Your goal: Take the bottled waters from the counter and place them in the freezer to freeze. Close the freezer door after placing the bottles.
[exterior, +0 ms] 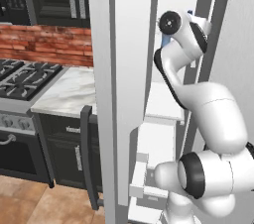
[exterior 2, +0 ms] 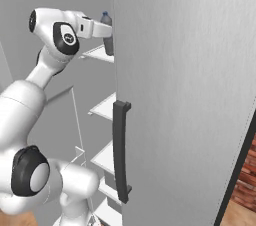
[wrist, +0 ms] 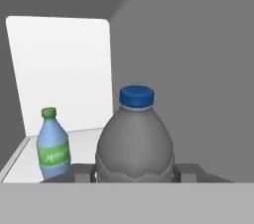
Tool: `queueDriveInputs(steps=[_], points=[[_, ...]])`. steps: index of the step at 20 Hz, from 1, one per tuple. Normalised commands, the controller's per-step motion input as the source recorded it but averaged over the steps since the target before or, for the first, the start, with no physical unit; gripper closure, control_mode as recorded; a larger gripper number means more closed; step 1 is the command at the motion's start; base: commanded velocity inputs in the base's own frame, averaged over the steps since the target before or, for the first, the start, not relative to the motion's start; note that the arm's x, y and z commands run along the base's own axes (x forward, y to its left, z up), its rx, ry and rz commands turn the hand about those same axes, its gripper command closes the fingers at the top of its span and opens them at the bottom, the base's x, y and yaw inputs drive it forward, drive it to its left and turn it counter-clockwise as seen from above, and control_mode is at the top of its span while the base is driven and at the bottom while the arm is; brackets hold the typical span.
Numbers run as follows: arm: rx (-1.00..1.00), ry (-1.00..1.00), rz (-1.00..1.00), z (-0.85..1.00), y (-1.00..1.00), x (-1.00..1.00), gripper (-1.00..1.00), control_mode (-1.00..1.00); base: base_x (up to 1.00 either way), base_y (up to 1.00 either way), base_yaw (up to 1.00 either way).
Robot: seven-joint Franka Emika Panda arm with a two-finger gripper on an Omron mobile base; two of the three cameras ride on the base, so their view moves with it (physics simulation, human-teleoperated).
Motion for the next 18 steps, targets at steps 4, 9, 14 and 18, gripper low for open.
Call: queueDriveInputs(steps=[4, 9, 14, 18], points=[[0.00, 0.06, 0.00, 0.00, -0.06, 0.31, 1.00, -1.00, 0.00, 0.00, 0.00], [0.00, 0.07, 0.00, -0.06, -0.04, 0.16, 1.00, -1.00, 0.00, 0.00, 0.00], [0.00, 0.05, 0.00, -0.07, -0.13, 0.02, 1.00, -1.00, 0.00, 0.00, 0.00], [0.00, 0.02, 0.00, -0.07, -0.17, 0.04, 1.00, -1.00, 0.00, 0.00, 0.00]])
